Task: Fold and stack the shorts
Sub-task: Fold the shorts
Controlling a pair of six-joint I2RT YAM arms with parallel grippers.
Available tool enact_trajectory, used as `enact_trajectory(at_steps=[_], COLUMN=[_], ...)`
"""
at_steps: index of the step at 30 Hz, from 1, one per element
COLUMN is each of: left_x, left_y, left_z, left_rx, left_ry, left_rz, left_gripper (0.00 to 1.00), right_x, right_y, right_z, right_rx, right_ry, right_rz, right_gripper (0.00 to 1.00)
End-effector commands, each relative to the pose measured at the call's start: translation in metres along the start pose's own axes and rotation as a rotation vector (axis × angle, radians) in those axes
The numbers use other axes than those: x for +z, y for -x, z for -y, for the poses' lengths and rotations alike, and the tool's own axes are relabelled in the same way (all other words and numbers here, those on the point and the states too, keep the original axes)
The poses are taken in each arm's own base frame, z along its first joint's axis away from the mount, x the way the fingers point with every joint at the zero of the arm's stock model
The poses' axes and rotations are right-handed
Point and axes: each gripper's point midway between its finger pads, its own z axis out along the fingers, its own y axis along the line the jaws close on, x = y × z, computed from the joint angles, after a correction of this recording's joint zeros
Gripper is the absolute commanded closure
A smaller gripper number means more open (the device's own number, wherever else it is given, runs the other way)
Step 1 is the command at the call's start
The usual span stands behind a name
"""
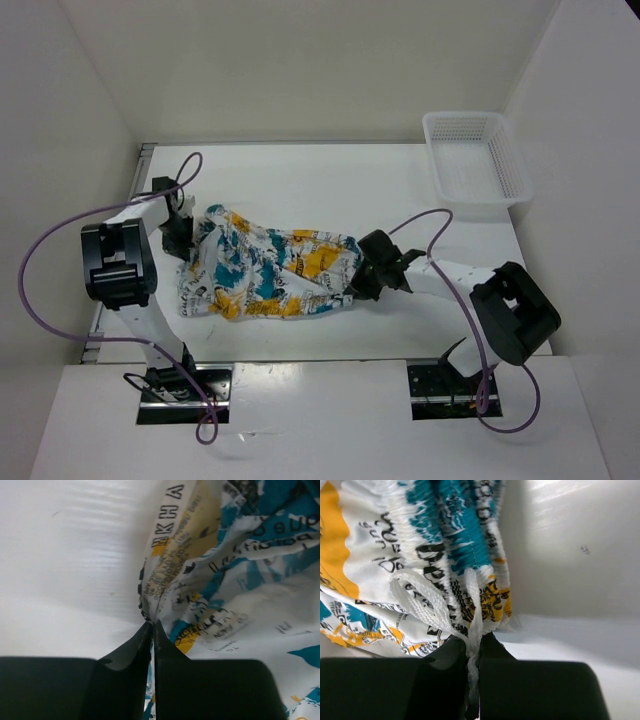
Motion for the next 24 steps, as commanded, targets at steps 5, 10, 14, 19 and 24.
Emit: enact_trajectory(at_steps=[5, 10, 14, 19, 24], left_x=[-0.036, -0.078, -0.083, -0.045, -0.041], left_y=[0.011, 0.033, 0.058, 0.094, 0.126], left_z=[-0.021, 0.027, 0.060, 0.072, 0.101], left_rx=[-0.054, 0.004, 0.073, 0.114, 0.175], left_ry=[0.006, -0.195, -0.289, -0.268, -0.316], left_rz=[0.073, 0.201, 0.246, 0.256, 0.344], left_gripper=[0.52, 0.37, 0.29, 0.28, 0.25], right_x=[-0.036, -0.043, -0.035, -0.037, -0.035], right_y=[0.062, 0.061, 0.059, 0.058, 0.058], right_z=[0.008, 0.003, 0.011, 0.010, 0.017], right_rx=[0.004, -0.048, -0.084, -0.104, -0.106], right_ry=[-0.003, 0.032, -0.002, 0.000, -0.020], right_rz=[0.228, 0.215, 0.197, 0.189, 0.182], right_gripper=[1.00, 1.00, 1.00, 1.00, 1.00])
